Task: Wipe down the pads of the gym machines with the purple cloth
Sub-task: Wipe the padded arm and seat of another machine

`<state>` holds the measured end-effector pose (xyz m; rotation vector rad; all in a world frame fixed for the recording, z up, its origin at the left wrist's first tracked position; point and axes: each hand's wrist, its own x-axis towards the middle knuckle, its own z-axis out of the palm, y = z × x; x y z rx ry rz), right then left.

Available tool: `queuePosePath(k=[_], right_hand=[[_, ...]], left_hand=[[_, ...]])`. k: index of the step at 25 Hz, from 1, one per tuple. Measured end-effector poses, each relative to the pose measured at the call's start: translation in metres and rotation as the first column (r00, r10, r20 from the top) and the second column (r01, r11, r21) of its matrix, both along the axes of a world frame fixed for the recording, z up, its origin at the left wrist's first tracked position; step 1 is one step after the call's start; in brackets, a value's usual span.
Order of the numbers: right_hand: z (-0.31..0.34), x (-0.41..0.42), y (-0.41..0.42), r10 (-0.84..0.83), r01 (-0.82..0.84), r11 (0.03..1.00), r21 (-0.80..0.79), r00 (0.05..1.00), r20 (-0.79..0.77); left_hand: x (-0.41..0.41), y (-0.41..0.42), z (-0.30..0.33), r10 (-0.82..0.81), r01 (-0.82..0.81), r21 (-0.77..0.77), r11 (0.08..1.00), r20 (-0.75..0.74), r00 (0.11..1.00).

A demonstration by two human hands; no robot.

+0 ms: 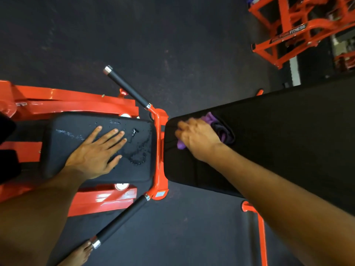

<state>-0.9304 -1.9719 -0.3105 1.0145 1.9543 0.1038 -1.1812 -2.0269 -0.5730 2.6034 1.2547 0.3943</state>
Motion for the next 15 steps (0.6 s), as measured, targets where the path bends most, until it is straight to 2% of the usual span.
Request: queuePosePath(k=[2, 3, 6, 7, 10, 12, 15], right_hand=[[0.009, 0.001, -0.006, -0.049, 0.048, 0.994, -0.095, 0.999, -0.016], [0.018, 0.001, 0.002, -0.086, 0.083, 0.995, -0.058, 0.995, -0.047], [0.003, 0.008, 0.037, -0.043, 0.064, 0.968, 0.243, 0.995, -0.090], [-0.013, 0.008, 0.048, -0.043, 0.059, 0.962, 0.268, 0.997, -0.064], [-0.088, -0.008, 0.053, -0.046, 0.043, 0.986, 0.162, 0.999, 0.013], [-0.126, -0.018, 0.039, 0.017, -0.019, 0.998, 0.066, 0.999, 0.043], [-0.112, -0.022, -0.021, 0.085, -0.082, 0.987, -0.136, 0.996, 0.017]], left_hand=[[-0.002, 0.005, 0.001, -0.011, 0.011, -0.010, 1.000, -0.014, 1.000], [-0.002, 0.005, 0.002, -0.022, 0.021, -0.018, 1.000, -0.023, 1.000], [0.001, 0.000, 0.001, -0.001, 0.000, -0.008, 1.000, -0.036, 0.999], [0.001, 0.001, 0.001, 0.000, -0.001, -0.005, 1.000, -0.032, 0.999], [-0.002, 0.002, -0.004, -0.012, 0.013, 0.006, 1.000, -0.043, 0.999], [0.001, 0.002, -0.004, -0.013, 0.014, 0.022, 1.000, -0.044, 0.999], [-0.003, 0.004, -0.004, -0.012, 0.012, -0.005, 1.000, -0.040, 0.999]])
